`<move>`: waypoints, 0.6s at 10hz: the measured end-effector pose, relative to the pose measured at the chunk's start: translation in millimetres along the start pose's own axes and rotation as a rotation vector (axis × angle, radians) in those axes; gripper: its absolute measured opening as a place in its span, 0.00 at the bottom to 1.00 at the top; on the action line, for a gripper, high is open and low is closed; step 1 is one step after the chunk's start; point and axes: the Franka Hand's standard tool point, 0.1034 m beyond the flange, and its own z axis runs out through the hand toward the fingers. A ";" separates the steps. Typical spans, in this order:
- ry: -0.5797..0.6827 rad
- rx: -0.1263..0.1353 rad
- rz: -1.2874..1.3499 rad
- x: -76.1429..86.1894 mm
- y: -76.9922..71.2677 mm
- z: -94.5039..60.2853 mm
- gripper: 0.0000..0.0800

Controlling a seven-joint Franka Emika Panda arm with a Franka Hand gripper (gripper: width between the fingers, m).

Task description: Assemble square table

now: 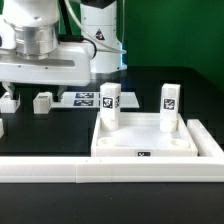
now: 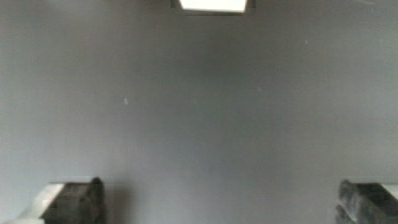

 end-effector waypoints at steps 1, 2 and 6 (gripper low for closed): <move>-0.022 0.015 0.034 -13.8 -2.2 8.6 0.81; -0.040 0.039 0.065 -26.2 -2.6 16.7 0.81; -0.097 0.118 0.091 -48.2 6.7 27.8 0.81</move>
Offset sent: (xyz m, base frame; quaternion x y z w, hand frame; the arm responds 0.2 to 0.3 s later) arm -0.0453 -0.0092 -0.0047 0.1006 -0.0587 0.0448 0.9922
